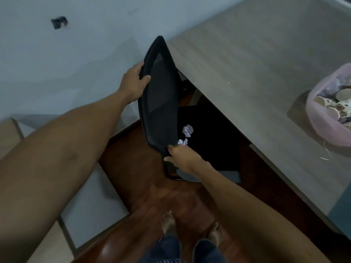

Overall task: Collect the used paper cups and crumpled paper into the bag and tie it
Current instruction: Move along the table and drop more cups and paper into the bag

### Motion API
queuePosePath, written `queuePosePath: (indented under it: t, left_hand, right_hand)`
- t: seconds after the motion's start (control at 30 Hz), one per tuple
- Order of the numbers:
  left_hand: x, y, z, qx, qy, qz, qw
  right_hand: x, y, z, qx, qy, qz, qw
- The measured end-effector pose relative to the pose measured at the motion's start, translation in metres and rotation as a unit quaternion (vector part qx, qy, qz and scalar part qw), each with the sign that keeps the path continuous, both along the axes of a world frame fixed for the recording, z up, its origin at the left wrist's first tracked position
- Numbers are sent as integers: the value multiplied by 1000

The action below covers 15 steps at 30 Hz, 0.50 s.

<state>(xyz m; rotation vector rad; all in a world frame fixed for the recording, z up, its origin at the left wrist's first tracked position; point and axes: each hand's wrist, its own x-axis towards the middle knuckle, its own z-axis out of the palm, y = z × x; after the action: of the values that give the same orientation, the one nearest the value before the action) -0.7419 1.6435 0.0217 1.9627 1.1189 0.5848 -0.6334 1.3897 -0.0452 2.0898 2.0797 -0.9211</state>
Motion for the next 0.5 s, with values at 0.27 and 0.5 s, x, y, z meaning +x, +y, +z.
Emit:
queuePosePath:
  t: [0.27,0.5]
  left_hand:
    - [-26,27,8,26,12,-14,999]
    - [-28,13,13,143,114,29,983]
  right_hand:
    - [-61,27,-8,62,46,-17,997]
    - [-52,15,-4,46,30,1,999]
